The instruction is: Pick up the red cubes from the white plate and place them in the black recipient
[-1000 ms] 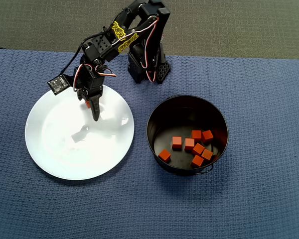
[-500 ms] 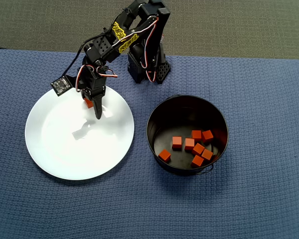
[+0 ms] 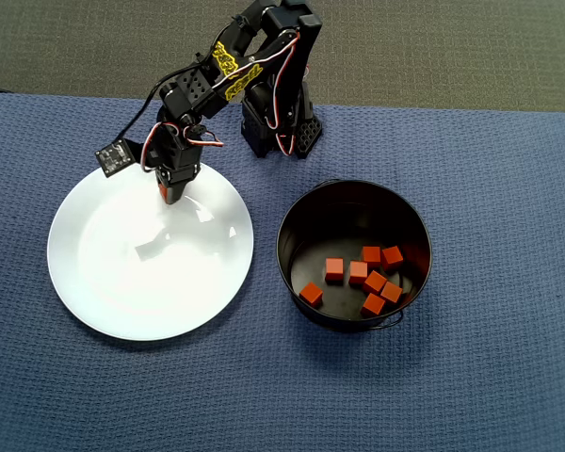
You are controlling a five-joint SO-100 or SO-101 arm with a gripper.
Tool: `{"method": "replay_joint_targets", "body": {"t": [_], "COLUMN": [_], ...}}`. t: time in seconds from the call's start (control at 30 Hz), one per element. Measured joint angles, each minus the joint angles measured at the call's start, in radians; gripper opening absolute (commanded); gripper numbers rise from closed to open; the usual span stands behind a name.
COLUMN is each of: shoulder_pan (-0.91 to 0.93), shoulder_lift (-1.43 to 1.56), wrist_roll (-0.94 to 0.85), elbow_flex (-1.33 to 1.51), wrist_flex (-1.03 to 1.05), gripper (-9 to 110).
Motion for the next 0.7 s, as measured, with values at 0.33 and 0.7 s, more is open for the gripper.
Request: {"method": "replay_joint_targets", "body": {"t": [0.33, 0.7], "shoulder_pan": [-0.183, -0.614], "shoulder_lift": [0.104, 0.104], "wrist_roll": [0.391, 1.186], "elbow_flex": [-0.143, -0.632], "wrist_flex": [0.235, 0.469], "gripper": [0, 0]}}
